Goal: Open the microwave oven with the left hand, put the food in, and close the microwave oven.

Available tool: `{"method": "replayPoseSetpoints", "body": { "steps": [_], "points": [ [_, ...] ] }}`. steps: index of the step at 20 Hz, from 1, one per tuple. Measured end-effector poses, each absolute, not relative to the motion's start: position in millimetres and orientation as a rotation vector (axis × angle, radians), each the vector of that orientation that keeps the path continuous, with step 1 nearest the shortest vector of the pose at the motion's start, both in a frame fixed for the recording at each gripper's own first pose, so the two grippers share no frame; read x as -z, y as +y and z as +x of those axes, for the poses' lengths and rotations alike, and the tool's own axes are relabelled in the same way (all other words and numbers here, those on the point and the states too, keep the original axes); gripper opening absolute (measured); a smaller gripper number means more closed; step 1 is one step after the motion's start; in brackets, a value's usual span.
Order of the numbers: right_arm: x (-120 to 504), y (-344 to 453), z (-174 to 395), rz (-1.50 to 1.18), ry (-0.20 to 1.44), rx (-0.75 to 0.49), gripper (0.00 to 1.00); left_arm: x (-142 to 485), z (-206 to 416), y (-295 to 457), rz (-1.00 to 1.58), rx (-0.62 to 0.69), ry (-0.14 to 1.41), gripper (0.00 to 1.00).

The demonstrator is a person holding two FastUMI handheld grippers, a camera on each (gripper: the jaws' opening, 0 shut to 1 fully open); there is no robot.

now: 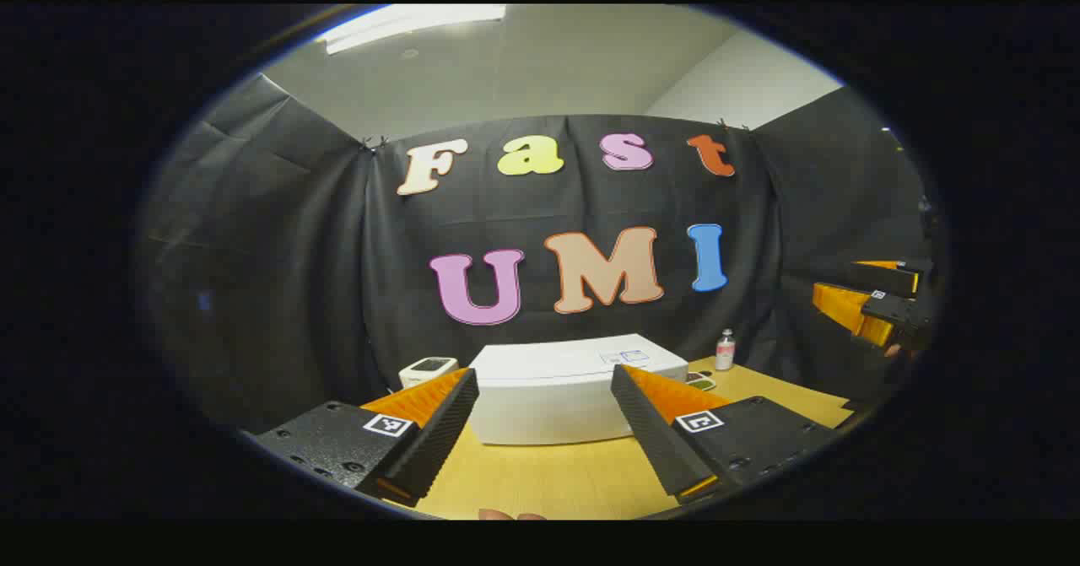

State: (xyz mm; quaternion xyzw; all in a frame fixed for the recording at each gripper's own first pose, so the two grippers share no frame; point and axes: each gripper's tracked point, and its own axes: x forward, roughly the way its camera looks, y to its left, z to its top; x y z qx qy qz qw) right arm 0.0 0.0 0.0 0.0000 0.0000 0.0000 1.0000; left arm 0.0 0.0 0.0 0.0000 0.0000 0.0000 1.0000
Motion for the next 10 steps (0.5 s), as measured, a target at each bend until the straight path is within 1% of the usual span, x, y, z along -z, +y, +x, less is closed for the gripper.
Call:
{"method": "replayPoseSetpoints", "body": {
  "steps": [1,2,3,4,7,8,9,10],
  "points": [
    [0.0,-0.2,-0.5,0.003,-0.001,-0.001,1.0,-1.4,1.1,-2.8,-0.001,0.006,-0.004,0.97],
    [-0.6,0.7,-0.3,0.009,-0.001,-0.001,1.0,-1.2,4.1,-1.8,0.007,0.003,-0.003,0.97],
    [-0.5,1.6,0.8,0.015,-0.002,-0.004,0.97,-0.9,5.3,-0.6,0.015,0.002,-0.005,0.97],
    [-1.4,1.3,2.3,0.017,-0.004,-0.006,0.96,-2.5,6.8,-0.7,0.019,0.0,-0.011,0.98],
    [-2.8,-0.6,5.5,0.007,-0.007,-0.007,0.96,-2.8,11.8,-2.8,0.019,0.005,-0.011,0.97],
    [-3.2,-0.9,6.1,0.005,-0.011,-0.011,1.0,-2.5,12.1,-3.0,0.022,0.006,-0.008,0.97],
    [-3.0,-1.7,7.1,0.003,-0.01,-0.011,1.0,-2.4,13.7,-2.1,0.027,0.005,-0.006,0.97],
    [-1.7,-3.8,7.8,0.001,-0.01,-0.009,0.97,-3.6,14.3,-0.6,0.036,0.002,-0.007,0.97]
  ]
}}
